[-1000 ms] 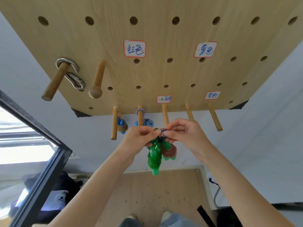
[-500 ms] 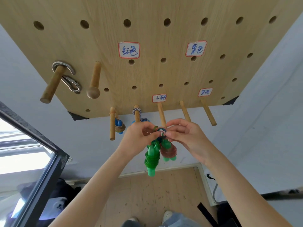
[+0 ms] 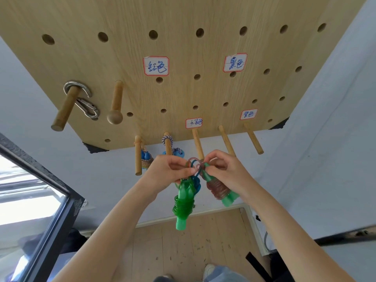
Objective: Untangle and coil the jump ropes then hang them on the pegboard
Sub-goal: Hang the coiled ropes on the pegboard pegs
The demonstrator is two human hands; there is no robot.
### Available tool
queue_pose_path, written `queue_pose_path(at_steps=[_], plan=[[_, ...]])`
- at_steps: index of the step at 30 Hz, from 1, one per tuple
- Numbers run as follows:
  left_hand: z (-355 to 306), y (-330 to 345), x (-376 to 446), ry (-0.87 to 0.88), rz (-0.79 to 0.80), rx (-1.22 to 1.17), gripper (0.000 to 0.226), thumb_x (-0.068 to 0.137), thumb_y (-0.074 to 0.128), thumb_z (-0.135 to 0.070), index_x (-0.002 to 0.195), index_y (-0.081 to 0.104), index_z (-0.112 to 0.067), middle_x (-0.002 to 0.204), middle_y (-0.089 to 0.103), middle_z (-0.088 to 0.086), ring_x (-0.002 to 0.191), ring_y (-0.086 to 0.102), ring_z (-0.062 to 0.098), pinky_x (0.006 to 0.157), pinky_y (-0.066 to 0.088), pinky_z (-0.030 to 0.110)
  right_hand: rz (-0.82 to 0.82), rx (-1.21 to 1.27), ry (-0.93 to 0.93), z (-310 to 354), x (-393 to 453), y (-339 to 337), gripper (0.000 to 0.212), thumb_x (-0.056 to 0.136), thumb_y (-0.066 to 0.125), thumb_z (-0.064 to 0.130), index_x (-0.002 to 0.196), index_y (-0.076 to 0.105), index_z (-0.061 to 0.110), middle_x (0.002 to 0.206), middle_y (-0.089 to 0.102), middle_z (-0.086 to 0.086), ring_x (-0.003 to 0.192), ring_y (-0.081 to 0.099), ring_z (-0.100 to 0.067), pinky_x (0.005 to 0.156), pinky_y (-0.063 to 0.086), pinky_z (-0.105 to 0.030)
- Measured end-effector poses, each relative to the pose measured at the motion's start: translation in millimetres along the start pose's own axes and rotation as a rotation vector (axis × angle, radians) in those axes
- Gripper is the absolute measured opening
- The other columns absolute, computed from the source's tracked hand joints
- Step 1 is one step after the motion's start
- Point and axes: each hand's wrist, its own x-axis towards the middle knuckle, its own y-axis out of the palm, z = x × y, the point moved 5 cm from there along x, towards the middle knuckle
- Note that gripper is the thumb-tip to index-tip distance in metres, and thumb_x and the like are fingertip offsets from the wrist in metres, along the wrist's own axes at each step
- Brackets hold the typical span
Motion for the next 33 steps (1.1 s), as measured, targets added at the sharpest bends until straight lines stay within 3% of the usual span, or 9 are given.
queue_pose_path(at_steps=[4, 11, 15, 17, 21, 23, 28, 30, 33], plan=[[11.9, -5.5, -2.8, -0.115, 0.027, -0.109, 0.007, 0.074, 0.074, -0.012, 0.079, 0.072, -0.017, 0.069, 0.072, -0.006, 0.061, 0.064, -0.001, 0.054, 0.048, 0.011, 0.028, 0.02, -0.015, 1.9, -6.0, -5.2, 0.011, 0.079, 0.068, 0.016, 0.078, 0.061, 0.025, 0.073, 0.068, 0.013, 0.07, 0.061, 0.002, 0.062, 0.046, -0.01], [8.7, -9.4, -0.5, -0.126, -0.02, 0.003, 0.008, 0.071, 0.076, -0.013, 0.071, 0.072, -0.02, 0.067, 0.072, -0.006, 0.056, 0.062, -0.002, 0.05, 0.048, 0.01, -0.087, 0.034, -0.022, -3.4, -8.1, -13.5, 0.017, 0.077, 0.072, 0.014, 0.077, 0.061, 0.028, 0.08, 0.067, 0.011, 0.08, 0.061, -0.005, 0.071, 0.044, -0.017], [3.3, -8.9, 2.6, -0.058, -0.064, 0.12, 0.017, 0.07, 0.078, -0.009, 0.066, 0.071, -0.024, 0.065, 0.071, -0.007, 0.057, 0.061, 0.001, 0.051, 0.049, 0.011, -0.163, -0.145, -0.134, 3.1, -6.5, -14.5, 0.027, 0.077, 0.072, 0.014, 0.083, 0.054, 0.033, 0.086, 0.061, 0.011, 0.081, 0.055, 0.002, 0.071, 0.042, -0.009], [2.1, -7.8, 4.7, -0.034, -0.061, 0.244, 0.015, 0.071, 0.078, -0.013, 0.067, 0.07, -0.026, 0.074, 0.073, -0.002, 0.067, 0.065, 0.008, 0.063, 0.053, 0.016, -0.138, -0.34, -0.223, 8.3, -5.6, -13.7, 0.033, 0.078, 0.07, 0.013, 0.089, 0.052, 0.038, 0.09, 0.054, 0.007, 0.085, 0.047, -0.002, 0.07, 0.037, -0.005], [0.1, -3.0, 8.3, 0.033, -0.045, 0.49, 0.009, 0.073, 0.076, -0.018, 0.076, 0.07, -0.024, 0.084, 0.074, 0.002, 0.081, 0.067, 0.012, 0.079, 0.054, 0.027, -0.084, -0.628, -0.294, 10.7, -1.9, -7.8, 0.022, 0.081, 0.065, 0.012, 0.098, 0.063, 0.025, 0.099, 0.045, 0.001, 0.095, 0.037, -0.01, 0.078, 0.032, -0.015], [-1.8, -1.9, 9.0, 0.059, -0.04, 0.516, 0.009, 0.075, 0.074, -0.016, 0.079, 0.069, -0.022, 0.085, 0.073, 0.002, 0.08, 0.066, 0.011, 0.08, 0.053, 0.027, -0.041, -0.571, -0.265, 11.7, -1.1, -6.7, 0.019, 0.081, 0.062, 0.011, 0.091, 0.061, 0.027, 0.097, 0.047, 0.004, 0.089, 0.043, -0.009, 0.074, 0.033, -0.014], [0.6, -2.2, 9.5, 0.078, 0.054, 0.479, 0.01, 0.077, 0.07, -0.009, 0.083, 0.066, -0.017, 0.088, 0.071, 0.005, 0.082, 0.065, 0.012, 0.086, 0.053, 0.03, 0.305, -0.262, 0.058, 3.2, -2.2, -7.6, 0.022, 0.086, 0.057, 0.013, 0.076, 0.062, 0.033, 0.083, 0.058, 0.019, 0.067, 0.058, 0.0, 0.065, 0.042, -0.015], [1.9, 3.3, 9.2, 0.096, 0.094, 0.485, 0.011, 0.077, 0.07, -0.009, 0.082, 0.064, -0.018, 0.087, 0.07, 0.005, 0.081, 0.064, 0.011, 0.086, 0.053, 0.031, 0.284, -0.268, 0.046, 4.6, 0.1, -9.1, 0.018, 0.086, 0.06, 0.018, 0.074, 0.063, 0.031, 0.085, 0.06, 0.011, 0.073, 0.056, -0.004, 0.071, 0.043, -0.021], [8.0, 3.3, 10.6, 0.086, 0.096, 0.526, 0.011, 0.077, 0.072, -0.011, 0.083, 0.064, -0.016, 0.083, 0.068, 0.002, 0.078, 0.063, 0.011, 0.083, 0.053, 0.03, 0.159, -0.309, -0.037, 10.4, 6.2, -18.9, 0.019, 0.087, 0.06, 0.021, 0.072, 0.062, 0.032, 0.079, 0.06, 0.017, 0.071, 0.054, 0.002, 0.069, 0.04, -0.018]])
